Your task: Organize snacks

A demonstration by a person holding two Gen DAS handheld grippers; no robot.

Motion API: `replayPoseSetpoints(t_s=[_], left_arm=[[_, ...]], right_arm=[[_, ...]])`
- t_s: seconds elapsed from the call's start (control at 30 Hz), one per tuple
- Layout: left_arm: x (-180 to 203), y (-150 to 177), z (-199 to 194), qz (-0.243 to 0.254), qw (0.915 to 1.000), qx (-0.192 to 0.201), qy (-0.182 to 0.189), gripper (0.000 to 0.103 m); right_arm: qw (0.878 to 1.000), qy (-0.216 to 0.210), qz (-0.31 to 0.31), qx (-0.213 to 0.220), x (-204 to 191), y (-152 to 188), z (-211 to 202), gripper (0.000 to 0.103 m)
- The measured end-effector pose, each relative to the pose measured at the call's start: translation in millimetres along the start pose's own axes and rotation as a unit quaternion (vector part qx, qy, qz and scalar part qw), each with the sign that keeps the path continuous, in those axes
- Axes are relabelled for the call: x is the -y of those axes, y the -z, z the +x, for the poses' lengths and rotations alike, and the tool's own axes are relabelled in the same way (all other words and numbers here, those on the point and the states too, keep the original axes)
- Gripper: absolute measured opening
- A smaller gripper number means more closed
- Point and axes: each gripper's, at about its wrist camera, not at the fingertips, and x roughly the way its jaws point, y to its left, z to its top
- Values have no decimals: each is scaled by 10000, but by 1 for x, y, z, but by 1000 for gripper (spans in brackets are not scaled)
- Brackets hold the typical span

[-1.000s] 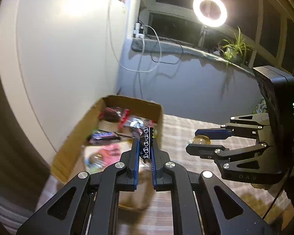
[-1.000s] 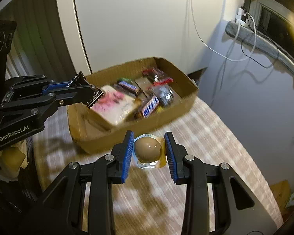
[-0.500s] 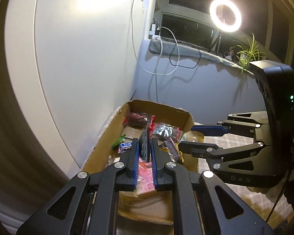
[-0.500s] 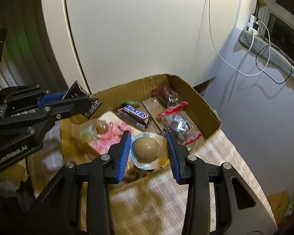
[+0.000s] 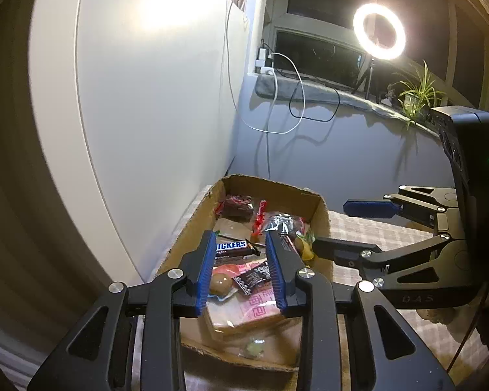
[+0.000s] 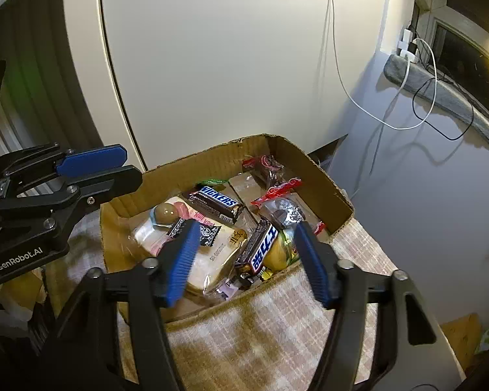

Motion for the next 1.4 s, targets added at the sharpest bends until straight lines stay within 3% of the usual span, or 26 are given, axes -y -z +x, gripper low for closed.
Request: replayPoseSetpoints(t_s=[0.13,0.27,0.37,0.57,0.87,1.4], left_arm=[[1,1,-11,7,10000,63,-24,41],[1,4,-23,-40,9999,119,-42,52],[2,7,-33,-63,9998,163,-95,65],[5,19,-49,-103,9995,168,-227,76],[11,41,-65,-160,9991,65,-398,79],[23,48,-81,-136,9986,94,-501,79]], right_arm=[[10000,29,46,67,-3,3,-10,70],[9997,131,93,197,-10,8,-25,84],[9993,224,143,277,-15,14,-37,85],[9975,456,324,427,-25,35,-57,94],[9945,641,626,536,-28,61,-82,96],[9914,804,774,681,-27,74,-109,96]])
